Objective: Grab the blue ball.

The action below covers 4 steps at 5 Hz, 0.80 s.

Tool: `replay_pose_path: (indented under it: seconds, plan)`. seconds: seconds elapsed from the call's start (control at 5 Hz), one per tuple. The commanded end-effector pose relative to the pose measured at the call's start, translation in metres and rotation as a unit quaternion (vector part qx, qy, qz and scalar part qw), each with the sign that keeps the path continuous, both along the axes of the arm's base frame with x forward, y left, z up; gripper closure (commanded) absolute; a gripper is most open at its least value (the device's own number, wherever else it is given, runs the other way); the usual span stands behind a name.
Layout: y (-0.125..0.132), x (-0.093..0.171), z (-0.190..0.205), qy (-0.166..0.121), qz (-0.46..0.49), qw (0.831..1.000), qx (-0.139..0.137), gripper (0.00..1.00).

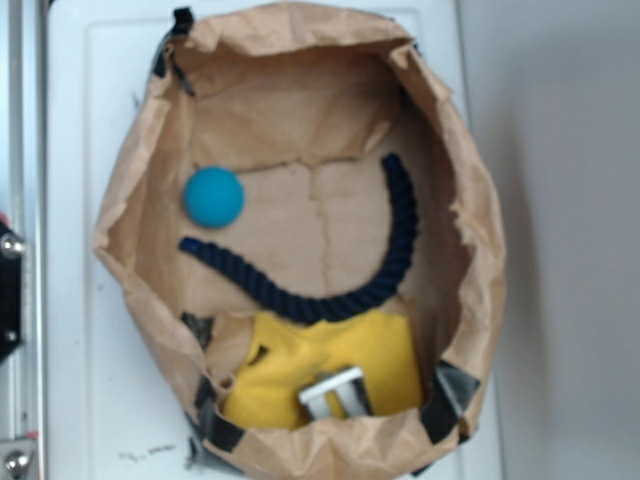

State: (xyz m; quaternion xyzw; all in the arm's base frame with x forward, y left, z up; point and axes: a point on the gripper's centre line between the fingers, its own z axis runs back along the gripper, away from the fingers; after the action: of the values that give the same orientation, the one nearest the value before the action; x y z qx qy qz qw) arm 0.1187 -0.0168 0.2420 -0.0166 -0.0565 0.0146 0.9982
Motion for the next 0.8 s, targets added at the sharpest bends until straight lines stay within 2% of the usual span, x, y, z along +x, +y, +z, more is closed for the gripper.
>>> replay_pose_path:
  seconds: [0.0, 0.2, 0.4, 0.6]
  plan:
    - [0.0, 0.0, 0.0, 0.0, 0.0, 1.0, 0.0, 0.0]
    - [0.01, 0.049, -0.005, -0.004, 0.052, 0.999, 0.012, 0.0]
    - [0.026, 0.084, -0.016, 0.001, 0.09, 0.995, 0.032, 0.0]
    - [0.063, 0.109, -0.036, -0.003, 0.127, 0.991, 0.05, 0.0]
